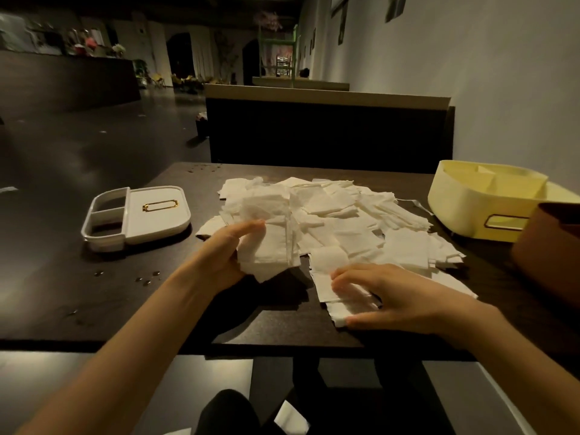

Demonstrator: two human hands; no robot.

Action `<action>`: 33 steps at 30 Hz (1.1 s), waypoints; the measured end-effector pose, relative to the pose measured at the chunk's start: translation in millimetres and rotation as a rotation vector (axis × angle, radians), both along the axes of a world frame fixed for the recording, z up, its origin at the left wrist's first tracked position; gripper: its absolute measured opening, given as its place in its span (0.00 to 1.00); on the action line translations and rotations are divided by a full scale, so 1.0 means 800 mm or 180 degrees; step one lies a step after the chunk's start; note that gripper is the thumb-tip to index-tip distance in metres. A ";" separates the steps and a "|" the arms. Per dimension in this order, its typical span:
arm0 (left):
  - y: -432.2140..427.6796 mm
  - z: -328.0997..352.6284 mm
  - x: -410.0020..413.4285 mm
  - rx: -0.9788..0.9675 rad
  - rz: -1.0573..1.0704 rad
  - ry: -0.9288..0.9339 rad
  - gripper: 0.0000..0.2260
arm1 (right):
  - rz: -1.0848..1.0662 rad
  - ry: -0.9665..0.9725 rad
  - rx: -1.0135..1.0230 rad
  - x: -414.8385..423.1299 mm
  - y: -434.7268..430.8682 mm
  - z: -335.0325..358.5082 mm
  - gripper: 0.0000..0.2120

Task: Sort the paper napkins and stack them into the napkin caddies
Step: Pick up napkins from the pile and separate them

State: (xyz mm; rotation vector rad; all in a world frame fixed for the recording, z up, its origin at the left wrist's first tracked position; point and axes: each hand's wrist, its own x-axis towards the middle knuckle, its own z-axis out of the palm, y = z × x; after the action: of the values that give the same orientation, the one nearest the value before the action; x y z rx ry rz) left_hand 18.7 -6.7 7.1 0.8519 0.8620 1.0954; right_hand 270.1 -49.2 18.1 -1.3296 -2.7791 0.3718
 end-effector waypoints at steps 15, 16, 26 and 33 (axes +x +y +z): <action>0.043 0.028 0.031 0.0367 0.0187 0.0563 0.05 | -0.0645 0.2370 -0.0011 -0.007 0.038 0.050 0.03; 0.050 0.030 0.032 0.0401 0.0230 0.0601 0.07 | -0.0694 0.2656 -0.0212 -0.009 0.045 0.056 0.03; 0.074 0.018 0.048 0.0387 -0.0894 0.0420 0.08 | -0.0647 0.3392 -0.1700 -0.038 0.140 0.062 0.15; 0.088 0.005 0.041 -0.0138 -0.0938 -0.0066 0.17 | -0.0970 0.3547 -0.1468 -0.054 0.162 0.039 0.15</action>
State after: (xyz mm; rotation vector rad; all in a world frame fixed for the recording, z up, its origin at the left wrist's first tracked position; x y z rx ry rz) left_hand 51.3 63.9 11.1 0.8976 0.7139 0.8239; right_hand 226.8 80.1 49.7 -1.0528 -1.5898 1.2896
